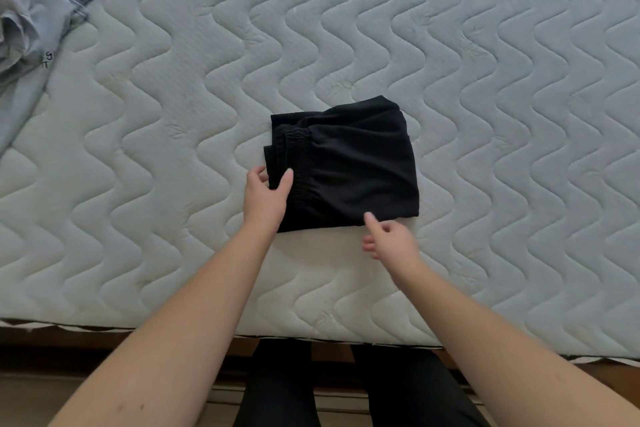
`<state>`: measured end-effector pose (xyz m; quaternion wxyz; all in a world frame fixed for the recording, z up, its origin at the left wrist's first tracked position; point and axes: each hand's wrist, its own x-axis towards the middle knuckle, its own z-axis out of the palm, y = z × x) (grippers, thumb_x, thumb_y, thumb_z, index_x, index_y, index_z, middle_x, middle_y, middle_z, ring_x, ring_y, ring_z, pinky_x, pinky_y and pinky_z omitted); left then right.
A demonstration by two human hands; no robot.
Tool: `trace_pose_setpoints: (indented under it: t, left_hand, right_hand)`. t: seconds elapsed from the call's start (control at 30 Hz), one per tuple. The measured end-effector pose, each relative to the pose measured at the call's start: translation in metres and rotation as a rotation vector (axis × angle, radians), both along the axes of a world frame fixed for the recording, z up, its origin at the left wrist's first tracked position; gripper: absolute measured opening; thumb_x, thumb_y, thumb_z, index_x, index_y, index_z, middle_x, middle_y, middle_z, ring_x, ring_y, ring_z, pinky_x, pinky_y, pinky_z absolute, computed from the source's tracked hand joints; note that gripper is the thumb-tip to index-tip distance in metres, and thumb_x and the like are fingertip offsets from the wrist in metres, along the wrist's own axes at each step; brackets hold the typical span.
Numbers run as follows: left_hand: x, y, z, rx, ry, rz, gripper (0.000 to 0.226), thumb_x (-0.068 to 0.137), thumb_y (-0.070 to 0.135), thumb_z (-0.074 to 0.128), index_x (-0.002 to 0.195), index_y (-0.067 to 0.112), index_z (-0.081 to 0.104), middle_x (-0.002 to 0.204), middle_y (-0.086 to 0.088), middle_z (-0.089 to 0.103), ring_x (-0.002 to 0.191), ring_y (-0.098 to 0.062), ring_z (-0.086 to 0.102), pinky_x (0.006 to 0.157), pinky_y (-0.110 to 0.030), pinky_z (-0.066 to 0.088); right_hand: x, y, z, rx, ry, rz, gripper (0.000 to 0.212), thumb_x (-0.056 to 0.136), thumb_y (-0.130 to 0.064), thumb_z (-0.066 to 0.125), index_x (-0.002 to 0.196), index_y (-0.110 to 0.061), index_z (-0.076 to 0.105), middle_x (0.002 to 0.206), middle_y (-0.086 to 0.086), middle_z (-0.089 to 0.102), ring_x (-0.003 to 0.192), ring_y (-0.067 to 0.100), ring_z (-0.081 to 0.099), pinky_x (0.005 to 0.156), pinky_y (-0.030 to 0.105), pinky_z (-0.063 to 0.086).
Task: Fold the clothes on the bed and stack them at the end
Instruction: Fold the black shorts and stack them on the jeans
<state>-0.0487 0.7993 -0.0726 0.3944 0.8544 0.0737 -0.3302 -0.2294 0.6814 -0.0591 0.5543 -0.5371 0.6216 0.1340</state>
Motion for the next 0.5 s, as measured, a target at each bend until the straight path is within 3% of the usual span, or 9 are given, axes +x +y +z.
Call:
trace_pose_setpoints:
  t: [0.1, 0.17, 0.27, 0.37, 0.43, 0.5]
  left_hand:
    - [0.017, -0.013, -0.002, -0.085, 0.226, 0.147, 0.075, 0.083, 0.046, 0.075, 0.141, 0.012, 0.043, 0.117, 0.000, 0.054, 0.106, -0.018, 0.055, 0.104, -0.040, 0.046]
    - [0.023, -0.018, -0.003, -0.111, 0.258, 0.121, 0.072, 0.082, 0.037, 0.079, 0.140, 0.007, 0.047, 0.115, -0.004, 0.058, 0.107, -0.022, 0.060, 0.103, -0.041, 0.049]
    - [0.029, -0.021, -0.005, -0.184, 0.288, 0.077, 0.054, 0.084, 0.023, 0.078, 0.131, 0.006, 0.057, 0.113, -0.009, 0.062, 0.105, -0.026, 0.064, 0.097, -0.041, 0.053]
    - [0.034, -0.017, -0.009, -0.245, 0.247, 0.006, 0.039, 0.085, 0.020, 0.077, 0.120, 0.015, 0.061, 0.104, -0.003, 0.056, 0.093, -0.017, 0.061, 0.086, -0.031, 0.056]
    - [0.036, -0.012, -0.012, -0.253, 0.233, -0.015, 0.036, 0.085, 0.020, 0.076, 0.117, 0.019, 0.060, 0.103, 0.002, 0.059, 0.089, -0.008, 0.061, 0.072, -0.018, 0.052]
    - [0.036, -0.006, -0.016, -0.197, 0.190, -0.008, 0.034, 0.087, 0.024, 0.074, 0.117, 0.017, 0.060, 0.101, 0.005, 0.060, 0.090, -0.005, 0.060, 0.071, -0.014, 0.047]
  right_hand:
    - [0.022, 0.014, -0.003, 0.351, -0.223, -0.308, 0.035, 0.090, -0.048, 0.064, 0.096, -0.016, 0.055, 0.103, 0.009, 0.069, 0.095, 0.015, 0.070, 0.084, 0.028, 0.057]
    - [0.038, 0.015, -0.008, 0.451, -0.295, -0.547, 0.034, 0.090, -0.043, 0.067, 0.106, -0.015, 0.053, 0.109, 0.010, 0.067, 0.099, 0.016, 0.068, 0.084, 0.028, 0.056]
    - [0.054, 0.015, -0.015, 0.502, -0.308, -0.786, 0.022, 0.094, -0.019, 0.066, 0.112, -0.009, 0.058, 0.113, 0.013, 0.066, 0.095, 0.019, 0.067, 0.071, 0.028, 0.056]
    - [0.056, 0.013, -0.019, 0.532, -0.383, -0.854, 0.017, 0.095, -0.004, 0.060, 0.111, -0.005, 0.059, 0.116, 0.013, 0.066, 0.096, 0.021, 0.067, 0.068, 0.029, 0.057]
    - [0.050, 0.011, -0.021, 0.550, -0.402, -0.810, 0.021, 0.096, -0.003, 0.058, 0.117, -0.004, 0.057, 0.120, 0.014, 0.066, 0.101, 0.022, 0.066, 0.076, 0.031, 0.056]
    - [0.041, 0.008, -0.019, 0.524, -0.278, -0.641, 0.021, 0.099, -0.009, 0.054, 0.119, -0.004, 0.054, 0.121, 0.013, 0.065, 0.103, 0.023, 0.066, 0.086, 0.034, 0.054]
